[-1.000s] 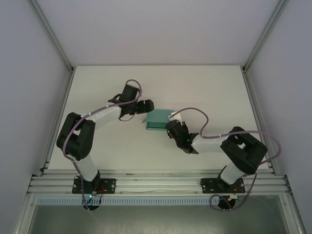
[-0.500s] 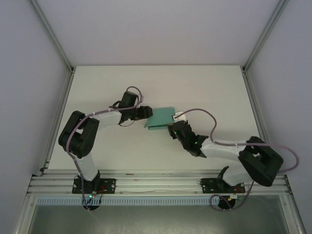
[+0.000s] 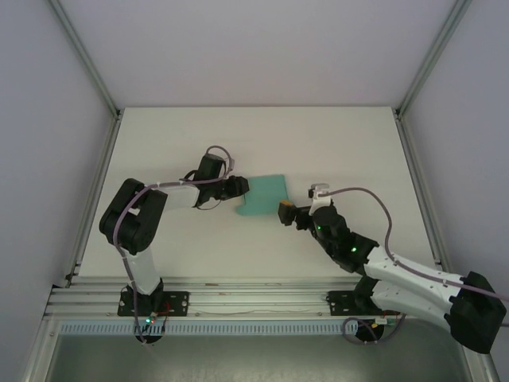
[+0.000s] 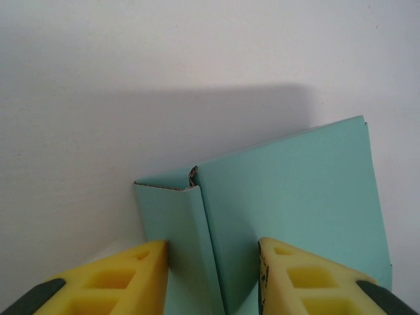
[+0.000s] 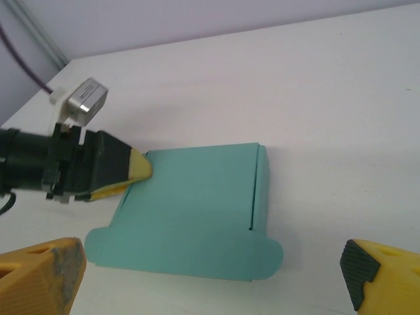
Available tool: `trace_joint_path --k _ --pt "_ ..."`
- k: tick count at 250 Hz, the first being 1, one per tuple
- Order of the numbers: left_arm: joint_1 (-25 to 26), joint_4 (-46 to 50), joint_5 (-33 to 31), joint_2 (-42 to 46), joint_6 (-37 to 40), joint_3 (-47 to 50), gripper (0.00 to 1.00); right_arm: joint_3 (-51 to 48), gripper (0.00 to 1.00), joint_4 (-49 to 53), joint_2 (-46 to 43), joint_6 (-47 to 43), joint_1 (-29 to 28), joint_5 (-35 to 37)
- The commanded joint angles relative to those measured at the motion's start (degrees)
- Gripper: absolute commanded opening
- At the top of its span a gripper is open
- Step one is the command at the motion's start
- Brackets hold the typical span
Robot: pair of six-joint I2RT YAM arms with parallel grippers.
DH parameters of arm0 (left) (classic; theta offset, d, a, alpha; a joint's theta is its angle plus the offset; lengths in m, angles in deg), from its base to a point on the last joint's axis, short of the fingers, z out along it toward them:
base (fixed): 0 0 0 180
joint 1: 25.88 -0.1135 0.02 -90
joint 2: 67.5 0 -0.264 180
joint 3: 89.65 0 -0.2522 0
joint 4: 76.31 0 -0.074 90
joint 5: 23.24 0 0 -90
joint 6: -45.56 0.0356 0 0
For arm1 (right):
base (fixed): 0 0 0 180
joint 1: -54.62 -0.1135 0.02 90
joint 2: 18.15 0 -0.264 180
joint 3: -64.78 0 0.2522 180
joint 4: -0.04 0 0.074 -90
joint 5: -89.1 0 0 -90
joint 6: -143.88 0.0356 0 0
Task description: Assemble paper box
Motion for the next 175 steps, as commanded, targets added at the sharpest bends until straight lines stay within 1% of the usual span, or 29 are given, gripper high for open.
trace_joint_path --k 1,45,57,82,96,107,138,146,175 --pt "-1.0 0.0 1.1 -2.5 -1.7 2.6 0.35 4.8 1.00 7.5 1.9 7.1 3.9 -1.9" --pt "-2.7 -4.8 3.9 -2.3 -3.3 6.0 0.32 9.4 1.00 9.5 10.3 10.2 13.3 -15.6" --pt "-3.3 -6.7 5.3 -2.3 -3.9 7.1 0.29 10.4 1.00 9.3 13.1 10.2 14.9 -18.7" --pt "-4.1 -9.2 6.9 -2.0 -4.1 8.7 0.26 12.2 1.00 7.2 19.2 11.2 17.7 -23.7" --pt "-4.3 -10.2 7.1 -1.7 -3.7 9.5 0.21 13.4 1.00 6.0 23.0 13.0 19.2 -26.2" --pt "-4.4 -11.0 7.6 -1.6 -3.1 10.2 0.19 14.3 1.00 4.3 26.1 14.6 20.5 -29.4" --pt "-5.5 -14.3 9.0 -2.0 -3.9 12.0 0.16 15.7 0.99 -4.5 34.2 17.6 22.0 -39.4" --pt "-5.9 -15.2 9.7 -2.4 -4.3 12.3 0.14 16.2 0.99 -6.3 36.0 18.1 22.0 -40.9" --pt "-7.0 -17.2 10.9 -3.1 -5.6 13.2 0.14 18.8 0.98 -9.0 40.7 20.1 22.1 -44.5"
